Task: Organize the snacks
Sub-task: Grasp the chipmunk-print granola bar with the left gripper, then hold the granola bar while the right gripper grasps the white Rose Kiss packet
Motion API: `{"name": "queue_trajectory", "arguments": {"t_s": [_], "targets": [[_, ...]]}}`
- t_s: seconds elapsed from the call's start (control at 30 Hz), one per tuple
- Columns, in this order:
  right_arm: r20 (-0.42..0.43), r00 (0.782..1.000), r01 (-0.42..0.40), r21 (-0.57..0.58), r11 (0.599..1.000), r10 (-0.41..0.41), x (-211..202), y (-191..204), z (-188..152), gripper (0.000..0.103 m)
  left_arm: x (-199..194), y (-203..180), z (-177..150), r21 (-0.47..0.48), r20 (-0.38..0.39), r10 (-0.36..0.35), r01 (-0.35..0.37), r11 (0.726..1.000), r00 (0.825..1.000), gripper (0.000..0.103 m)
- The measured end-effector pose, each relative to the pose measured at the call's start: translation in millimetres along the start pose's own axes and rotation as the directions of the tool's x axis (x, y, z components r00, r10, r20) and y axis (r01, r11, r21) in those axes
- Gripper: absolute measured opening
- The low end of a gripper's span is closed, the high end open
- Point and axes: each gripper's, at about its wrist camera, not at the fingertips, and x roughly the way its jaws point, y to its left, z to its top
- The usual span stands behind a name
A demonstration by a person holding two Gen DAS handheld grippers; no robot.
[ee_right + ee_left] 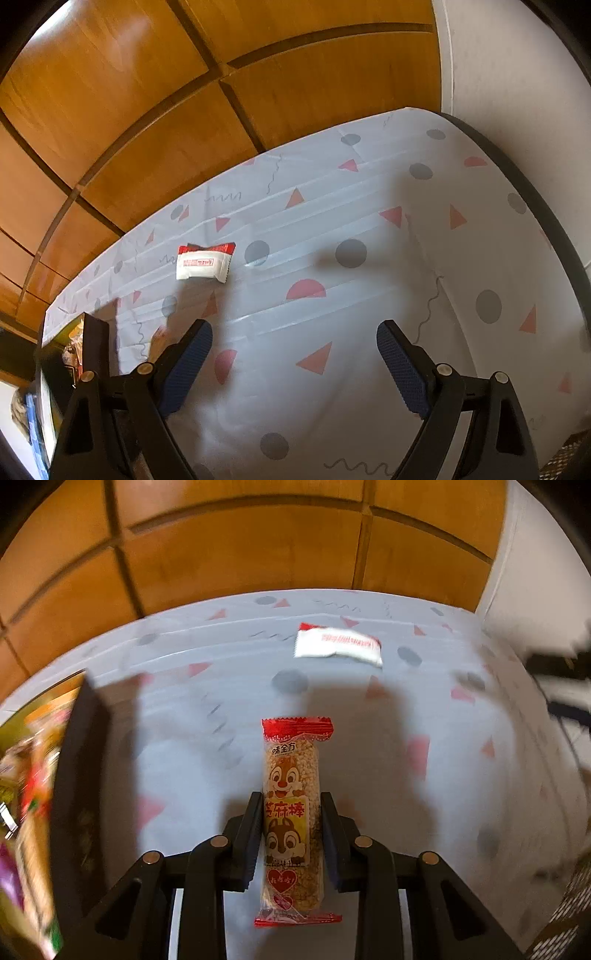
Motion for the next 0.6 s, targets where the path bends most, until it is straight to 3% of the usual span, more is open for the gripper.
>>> {"name": "queue_trajectory", "arguments": {"t_s": [0.07, 0.13, 0.3, 0.47, 0.6], "targets": [[-0.001, 1.000, 0.007, -0.007, 1.000, -0.007, 1.1, 0.6, -1.0, 0.091, -4.4, 1.9, -17.7, 0.022, 0.008, 0.027, -0.027, 0.999, 1.000, 0.030], [-0.012, 1.000, 0.008, -0.020, 1.000, -0.008, 4.6, 2.3, -2.1, 0.091, -10.2, 1.9, -33.2, 0.069, 0.074, 0.031, -0.036, 0.997, 0.997, 0.030], [-0.060, 0.998, -0.022, -0.092, 0.995, 0.016, 14.6, 16.2, -10.7, 0.091, -8.7, 6.9, -35.6, 0.050, 0.110, -0.011, 0.006, 0.999, 0.994, 0.030], [-0.130, 0.991, -0.074, -0.248, 0.966, 0.042, 27.1, 52.8, -25.2, 0.091, -9.2, 13.1, -35.1, 0.025, 0.119, -0.048, 0.046, 0.999, 0.992, 0.030], [-0.147, 0.989, -0.088, -0.394, 0.915, 0.032, 48.9, 89.3, -13.4, 0.091, -9.2, 16.3, -36.3, 0.010, 0.128, -0.071, 0.070, 0.997, 0.989, 0.030]]}}
